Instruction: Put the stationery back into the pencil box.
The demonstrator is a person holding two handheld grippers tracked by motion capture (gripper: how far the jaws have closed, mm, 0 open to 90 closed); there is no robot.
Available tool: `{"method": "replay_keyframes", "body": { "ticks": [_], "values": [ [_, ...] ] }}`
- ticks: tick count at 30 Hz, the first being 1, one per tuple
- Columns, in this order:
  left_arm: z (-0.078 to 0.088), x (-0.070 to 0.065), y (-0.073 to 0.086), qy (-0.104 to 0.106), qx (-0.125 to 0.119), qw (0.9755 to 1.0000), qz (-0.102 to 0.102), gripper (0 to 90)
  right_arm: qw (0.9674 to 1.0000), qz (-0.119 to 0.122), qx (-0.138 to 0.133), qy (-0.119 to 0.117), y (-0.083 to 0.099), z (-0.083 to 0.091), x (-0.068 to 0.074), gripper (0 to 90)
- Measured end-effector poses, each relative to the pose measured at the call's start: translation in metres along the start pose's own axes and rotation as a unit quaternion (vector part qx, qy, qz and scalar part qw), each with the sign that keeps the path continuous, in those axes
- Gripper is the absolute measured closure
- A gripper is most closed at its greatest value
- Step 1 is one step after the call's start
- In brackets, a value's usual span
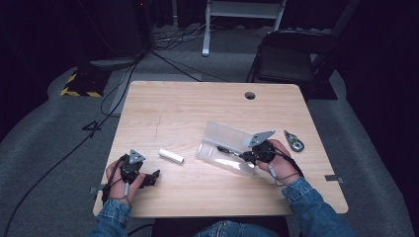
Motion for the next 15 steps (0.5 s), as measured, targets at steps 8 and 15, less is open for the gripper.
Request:
{"method": "replay_keyframes", "body": {
  "ticks": [8,15],
  "values": [
    [0.0,0.0,0.0,0.0,0.0,1.0,0.0,4.1,0.9999,0.007,0.003,0.013,0.0012,0.0004,-0.0019,80.2],
    [0.0,0.0,0.0,0.0,0.0,1.0,0.0,4.1,0.999,0.022,-0.005,0.039,0.0002,0.0021,-0.0058,72.4]
  ]
}}
Point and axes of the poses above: each handheld gripper's, and its own axes: z roughly backward along the jaws, y roughly out of its underside, x roughly to its left, the point moved 6 cm from there along -z, roughly forward along the jaws, and after that the axes turned 2 degrees about y, right-handed, at the moved point
